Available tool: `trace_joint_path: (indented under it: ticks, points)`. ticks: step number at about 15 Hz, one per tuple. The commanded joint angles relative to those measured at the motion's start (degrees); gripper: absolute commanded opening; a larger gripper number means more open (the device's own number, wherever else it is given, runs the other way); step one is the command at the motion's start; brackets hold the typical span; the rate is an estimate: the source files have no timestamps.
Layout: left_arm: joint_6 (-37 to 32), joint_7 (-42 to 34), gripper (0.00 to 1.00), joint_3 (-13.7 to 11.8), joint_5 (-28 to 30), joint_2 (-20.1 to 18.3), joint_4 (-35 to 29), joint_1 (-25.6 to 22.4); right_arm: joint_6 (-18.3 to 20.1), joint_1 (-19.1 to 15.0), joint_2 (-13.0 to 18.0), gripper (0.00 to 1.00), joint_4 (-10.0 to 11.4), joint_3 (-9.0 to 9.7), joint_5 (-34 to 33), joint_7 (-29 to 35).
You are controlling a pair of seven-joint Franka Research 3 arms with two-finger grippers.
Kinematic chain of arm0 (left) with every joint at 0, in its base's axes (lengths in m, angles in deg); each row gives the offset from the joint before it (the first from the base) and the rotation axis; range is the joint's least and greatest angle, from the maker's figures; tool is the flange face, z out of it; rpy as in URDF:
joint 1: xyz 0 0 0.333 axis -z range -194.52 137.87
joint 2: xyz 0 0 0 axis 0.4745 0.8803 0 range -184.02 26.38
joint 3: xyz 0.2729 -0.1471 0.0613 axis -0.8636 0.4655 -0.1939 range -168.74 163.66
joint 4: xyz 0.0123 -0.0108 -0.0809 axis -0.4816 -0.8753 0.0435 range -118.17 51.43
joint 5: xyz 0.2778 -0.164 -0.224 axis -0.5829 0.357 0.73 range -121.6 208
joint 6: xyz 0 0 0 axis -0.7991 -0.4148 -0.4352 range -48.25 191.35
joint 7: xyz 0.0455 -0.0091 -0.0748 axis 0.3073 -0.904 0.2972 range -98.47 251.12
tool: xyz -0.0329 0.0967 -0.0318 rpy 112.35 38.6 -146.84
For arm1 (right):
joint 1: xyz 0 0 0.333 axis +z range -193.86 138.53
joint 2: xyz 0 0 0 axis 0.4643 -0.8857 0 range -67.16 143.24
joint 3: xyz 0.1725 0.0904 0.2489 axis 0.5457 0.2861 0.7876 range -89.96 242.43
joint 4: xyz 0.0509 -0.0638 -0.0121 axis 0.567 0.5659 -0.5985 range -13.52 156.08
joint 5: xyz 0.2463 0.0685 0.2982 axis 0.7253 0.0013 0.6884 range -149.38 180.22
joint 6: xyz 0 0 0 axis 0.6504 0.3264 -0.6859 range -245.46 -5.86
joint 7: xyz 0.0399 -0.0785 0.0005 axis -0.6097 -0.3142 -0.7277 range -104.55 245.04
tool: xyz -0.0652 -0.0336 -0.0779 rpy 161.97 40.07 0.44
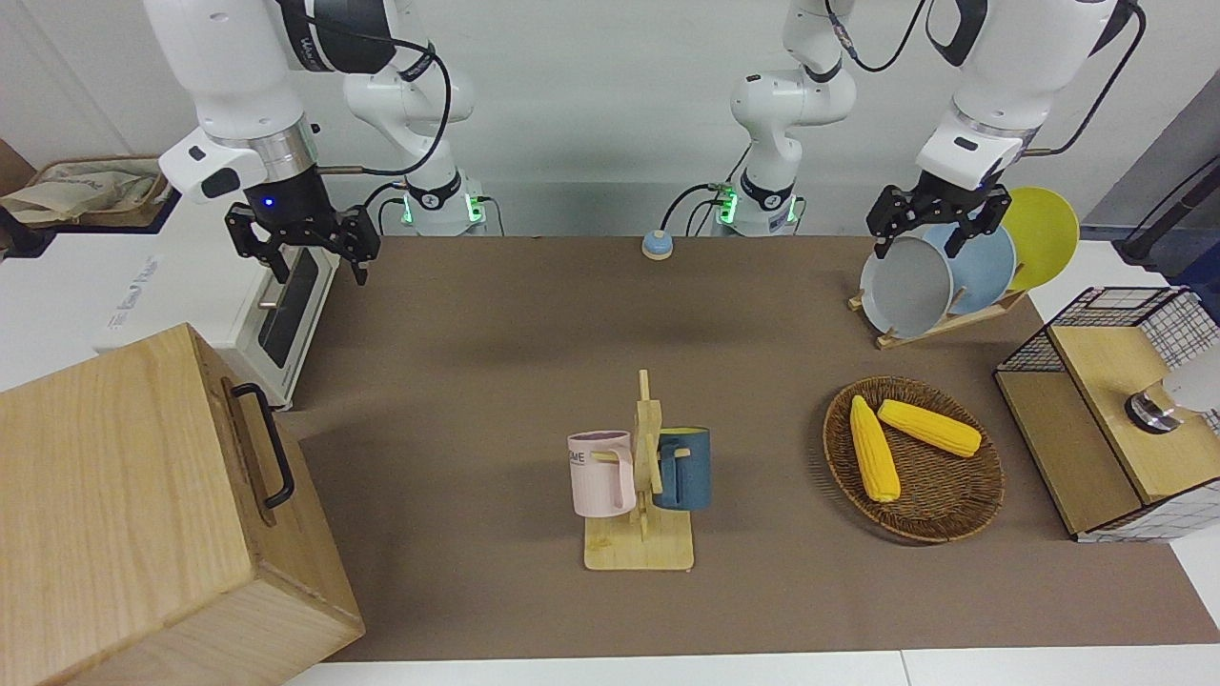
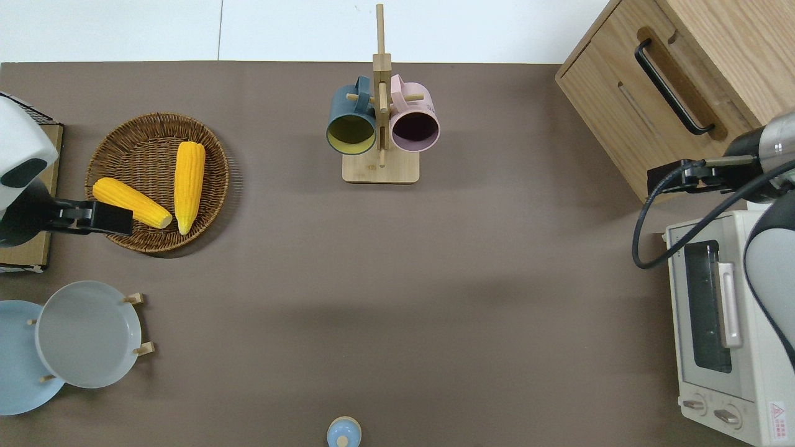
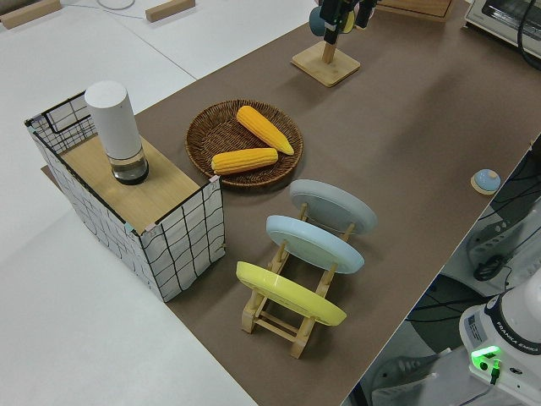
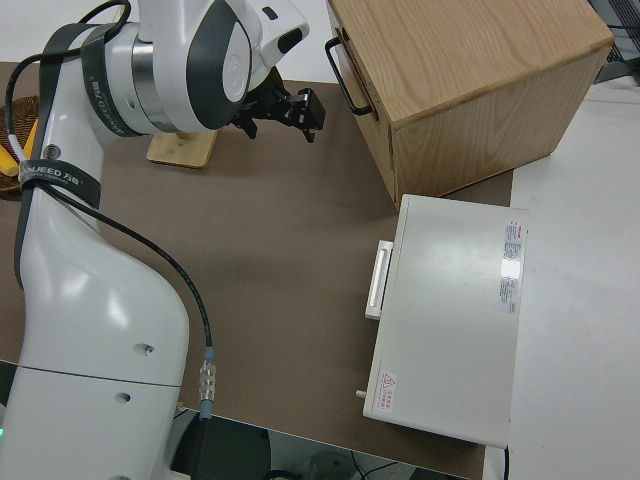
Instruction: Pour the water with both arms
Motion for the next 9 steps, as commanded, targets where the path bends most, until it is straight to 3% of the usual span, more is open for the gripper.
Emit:
trace_joint_path:
  ticks: [1, 9]
  points:
    - [0.08, 0.56, 1.0, 0.41, 0.12, 1.02, 0.21, 0.7, 0.11, -1.22, 0.68, 0.994, 0.22, -0.18, 5.67, -1.23]
    - [0.08, 0.46, 1.0, 0.41, 0.05, 0.94, 0.21, 0.52, 0.19, -0.79, 1.03, 0.994, 0.22, 0.42, 5.9, -1.23]
